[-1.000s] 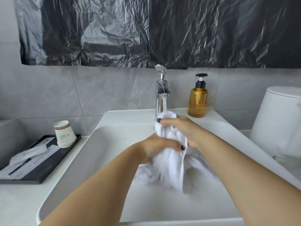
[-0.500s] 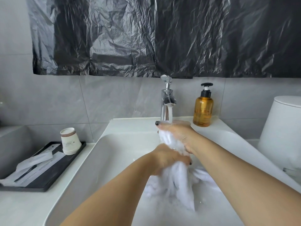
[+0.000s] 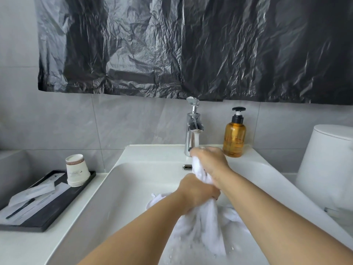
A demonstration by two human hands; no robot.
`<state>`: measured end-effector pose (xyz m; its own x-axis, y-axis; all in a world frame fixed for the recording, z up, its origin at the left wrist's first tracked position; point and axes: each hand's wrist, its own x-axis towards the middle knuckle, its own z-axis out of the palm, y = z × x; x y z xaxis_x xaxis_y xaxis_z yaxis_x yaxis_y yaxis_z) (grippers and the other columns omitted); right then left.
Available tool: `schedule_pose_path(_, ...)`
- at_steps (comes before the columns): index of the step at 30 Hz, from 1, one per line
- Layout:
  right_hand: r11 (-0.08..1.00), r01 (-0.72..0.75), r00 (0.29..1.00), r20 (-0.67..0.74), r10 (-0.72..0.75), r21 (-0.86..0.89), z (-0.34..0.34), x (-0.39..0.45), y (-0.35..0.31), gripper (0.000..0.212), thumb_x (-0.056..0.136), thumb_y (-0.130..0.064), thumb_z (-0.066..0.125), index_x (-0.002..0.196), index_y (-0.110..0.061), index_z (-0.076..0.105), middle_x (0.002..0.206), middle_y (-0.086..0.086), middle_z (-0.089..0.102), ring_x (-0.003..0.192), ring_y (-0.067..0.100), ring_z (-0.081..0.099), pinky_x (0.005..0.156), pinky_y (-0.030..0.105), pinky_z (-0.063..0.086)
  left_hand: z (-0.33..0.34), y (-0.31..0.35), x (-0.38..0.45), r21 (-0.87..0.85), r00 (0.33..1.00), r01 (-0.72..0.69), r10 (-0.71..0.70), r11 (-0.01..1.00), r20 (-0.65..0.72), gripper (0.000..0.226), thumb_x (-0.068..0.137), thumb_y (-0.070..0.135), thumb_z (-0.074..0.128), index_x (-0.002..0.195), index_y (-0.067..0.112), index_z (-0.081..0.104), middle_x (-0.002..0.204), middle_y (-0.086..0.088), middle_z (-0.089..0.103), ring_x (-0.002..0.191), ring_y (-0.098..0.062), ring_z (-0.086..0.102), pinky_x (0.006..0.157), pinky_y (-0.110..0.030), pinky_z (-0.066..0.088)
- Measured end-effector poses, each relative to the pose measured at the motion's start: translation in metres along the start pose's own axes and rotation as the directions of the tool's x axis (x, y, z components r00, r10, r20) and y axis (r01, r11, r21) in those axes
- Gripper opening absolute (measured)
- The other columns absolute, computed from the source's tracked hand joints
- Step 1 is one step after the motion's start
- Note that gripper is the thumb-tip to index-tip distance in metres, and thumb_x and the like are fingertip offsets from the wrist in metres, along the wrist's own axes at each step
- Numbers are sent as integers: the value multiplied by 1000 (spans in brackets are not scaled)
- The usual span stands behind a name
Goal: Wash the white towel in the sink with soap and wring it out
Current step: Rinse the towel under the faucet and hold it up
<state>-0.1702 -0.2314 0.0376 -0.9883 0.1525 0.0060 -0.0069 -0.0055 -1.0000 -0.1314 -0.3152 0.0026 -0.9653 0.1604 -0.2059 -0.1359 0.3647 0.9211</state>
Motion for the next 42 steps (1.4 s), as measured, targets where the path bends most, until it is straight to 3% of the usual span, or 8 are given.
schedule_pose_path(8, 984, -180, 885, 439, 155, 16, -31, -7, 15, 52, 80, -50, 68, 110, -8, 71, 107, 16, 72, 103, 29, 68, 95, 38, 50, -33, 18, 6, -611, 1000, -21, 5, 791, -28, 73, 54, 29, 84, 118, 1, 67, 102, -19, 75, 93, -34, 74, 94, -46, 56)
schedule_pose_path(11, 984, -12, 874, 476, 95, -176, -22, -17, 25, 22, 81, -31, 75, 99, -24, 66, 97, -4, 74, 103, 13, 67, 85, 21, 49, -41, 25, 3, -667, 996, -89, 52, 740, -75, 61, 68, 33, 82, 119, 3, 68, 104, -17, 75, 95, -30, 74, 91, -43, 57)
schedule_pose_path(17, 885, 173, 891, 452, 46, -432, -14, -16, 14, 48, 49, -35, 81, 94, -20, 71, 93, -4, 76, 93, 10, 70, 91, 32, 54, -48, 36, -4, -668, 974, -214, 104, 713, -200, 39, 83, 24, 77, 114, 2, 69, 81, -6, 75, 75, -20, 74, 68, -31, 56)
schedule_pose_path(21, 846, 244, 956, 262, -129, -474, -6, -23, 3, 22, 64, -21, 75, 79, -14, 62, 76, 2, 63, 68, 17, 62, 58, 29, 46, -62, 37, 1, -673, 957, -283, 154, 684, -247, 42, 85, 17, 75, 121, -3, 65, 94, -11, 76, 92, -24, 74, 87, -36, 58)
schedule_pose_path(29, 999, -22, 984, 178, 13, 46, -15, -23, 0, 13, 75, -18, 70, 84, -10, 66, 82, 7, 67, 73, 19, 63, 70, 31, 54, -44, 11, -5, -248, 925, -282, 332, 927, 186, 74, 68, 35, 85, 130, 10, 53, 119, -6, 71, 112, -19, 68, 103, -37, 50)
schedule_pose_path(32, 995, -55, 979, 203, 37, 86, -12, -25, 1, 14, 72, -13, 71, 83, -8, 64, 73, 8, 63, 62, 18, 62, 58, 27, 52, -41, -4, -2, -206, 878, -263, 322, 943, 354, 47, 79, 6, 79, 123, 9, 61, 114, -8, 73, 112, -21, 67, 98, -31, 51)
schedule_pose_path(35, 988, -53, 989, 142, 32, 145, -8, -20, 4, 63, 43, -16, 80, 101, 4, 67, 90, 23, 70, 79, 35, 71, 69, 42, 60, -42, -12, -5, -131, 894, -184, 221, 974, 389, 50, 76, 15, 82, 123, 19, 65, 118, 1, 73, 116, -15, 65, 103, -30, 47)
schedule_pose_path(42, 994, 39, 965, 256, -65, 105, -13, -23, 5, 49, 64, -20, 90, 107, -5, 71, 91, 15, 75, 83, 25, 74, 83, 38, 59, -15, -11, -2, 169, 969, -113, 71, 979, 237, 88, 41, 56, 95, 119, 27, 65, 112, 4, 72, 110, -17, 66, 101, -43, 50)
